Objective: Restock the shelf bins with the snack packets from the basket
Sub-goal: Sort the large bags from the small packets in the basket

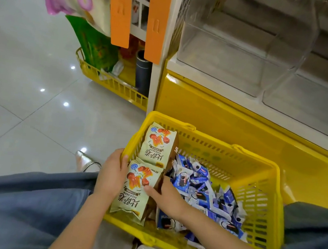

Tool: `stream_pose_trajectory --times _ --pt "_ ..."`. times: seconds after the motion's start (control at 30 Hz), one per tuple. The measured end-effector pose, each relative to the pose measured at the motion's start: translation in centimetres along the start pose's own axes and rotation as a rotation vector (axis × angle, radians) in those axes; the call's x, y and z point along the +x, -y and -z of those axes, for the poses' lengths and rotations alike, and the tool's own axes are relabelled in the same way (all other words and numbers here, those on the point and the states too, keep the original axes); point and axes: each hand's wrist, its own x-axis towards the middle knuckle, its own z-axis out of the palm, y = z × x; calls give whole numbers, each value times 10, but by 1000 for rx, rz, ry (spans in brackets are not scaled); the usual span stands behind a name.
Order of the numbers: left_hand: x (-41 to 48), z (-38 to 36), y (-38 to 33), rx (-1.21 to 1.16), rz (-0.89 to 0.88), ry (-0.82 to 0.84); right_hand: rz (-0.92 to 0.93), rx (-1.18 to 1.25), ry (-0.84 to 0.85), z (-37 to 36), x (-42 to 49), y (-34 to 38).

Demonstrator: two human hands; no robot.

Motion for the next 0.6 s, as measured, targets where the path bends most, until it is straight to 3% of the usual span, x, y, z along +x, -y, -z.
stream_pose_trajectory --times 0.1,0.2,0.27,0.37,0.5,0.6 --pt "-3 2 -24 74 -154 -166 48 -155 -112 29 -21 -22" --pt "-13 -10 -61 40 -332 -149 71 -403 -287 73 -46 -61" --pt "-26 -33 -79 46 -427 -21 -40 -584 -282 96 -58 -87" --pt "-40 -80 -89 133 -517 282 -250 -740 -146 111 -66 -118" --pt "-45 -142 -77 339 -373 717 -267 -496 -44 109 -62 -138" --pt "-47 -170 -66 335 -165 872 -312 -267 -77 116 -56 -146"
